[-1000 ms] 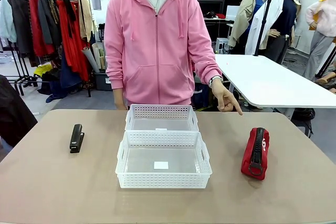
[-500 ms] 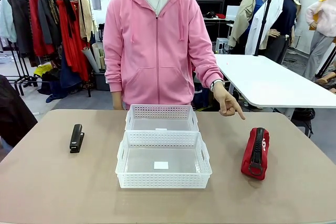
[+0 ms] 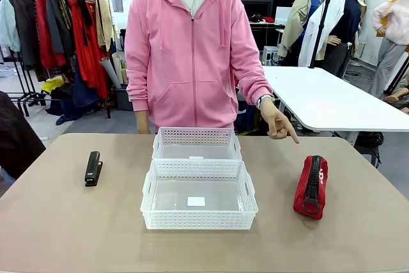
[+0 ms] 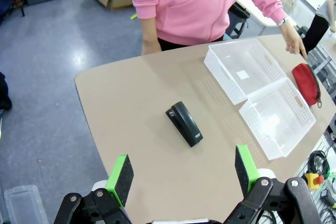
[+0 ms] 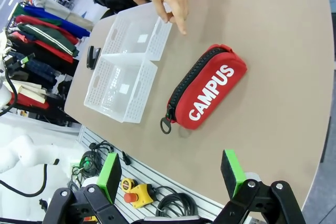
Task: Distribute items into two baskets.
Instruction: Pick up the Pencil pouch that the person points to.
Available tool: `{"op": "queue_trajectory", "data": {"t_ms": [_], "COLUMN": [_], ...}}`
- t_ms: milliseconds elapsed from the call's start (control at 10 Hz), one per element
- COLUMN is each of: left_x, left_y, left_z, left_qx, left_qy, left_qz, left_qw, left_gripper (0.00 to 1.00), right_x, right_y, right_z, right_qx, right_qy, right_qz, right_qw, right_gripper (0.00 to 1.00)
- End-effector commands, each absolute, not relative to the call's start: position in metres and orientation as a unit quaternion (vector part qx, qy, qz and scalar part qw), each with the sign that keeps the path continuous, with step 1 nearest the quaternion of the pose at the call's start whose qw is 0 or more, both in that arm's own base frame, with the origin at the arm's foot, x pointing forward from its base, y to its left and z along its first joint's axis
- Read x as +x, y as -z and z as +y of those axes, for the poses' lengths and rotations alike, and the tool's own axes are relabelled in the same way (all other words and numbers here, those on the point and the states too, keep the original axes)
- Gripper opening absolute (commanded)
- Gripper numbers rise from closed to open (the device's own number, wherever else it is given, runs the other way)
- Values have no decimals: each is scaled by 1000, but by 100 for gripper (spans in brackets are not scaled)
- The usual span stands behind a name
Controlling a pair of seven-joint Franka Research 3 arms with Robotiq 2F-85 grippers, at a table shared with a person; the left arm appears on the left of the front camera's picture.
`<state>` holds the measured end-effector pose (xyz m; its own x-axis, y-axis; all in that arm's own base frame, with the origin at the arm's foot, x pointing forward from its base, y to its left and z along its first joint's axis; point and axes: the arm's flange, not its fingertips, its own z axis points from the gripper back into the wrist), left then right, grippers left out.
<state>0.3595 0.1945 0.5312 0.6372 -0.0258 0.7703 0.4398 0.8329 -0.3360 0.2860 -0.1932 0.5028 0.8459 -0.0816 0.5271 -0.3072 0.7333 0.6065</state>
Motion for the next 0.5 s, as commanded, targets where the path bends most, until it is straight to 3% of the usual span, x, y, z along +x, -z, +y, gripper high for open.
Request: {"op": "queue_trajectory", "data": {"t_ms": [0, 400], "left_x": [361, 361], "left_y": [-530, -530], "left_z": [197, 197], "left_qx": [-259, -259], "left_qy": [141, 141], "left_qz": [-413, -413], "left_qw": [862, 862], "left_gripper": [100, 100], "right_x": [286, 350], "right_y": [-503, -497], "right_z": [-193, -186], "right_qx": [360, 382], "right_qy": [-63, -32], "right_qz": [-271, -215], "right_qw": [891, 898], "right_gripper": [100, 100]}}
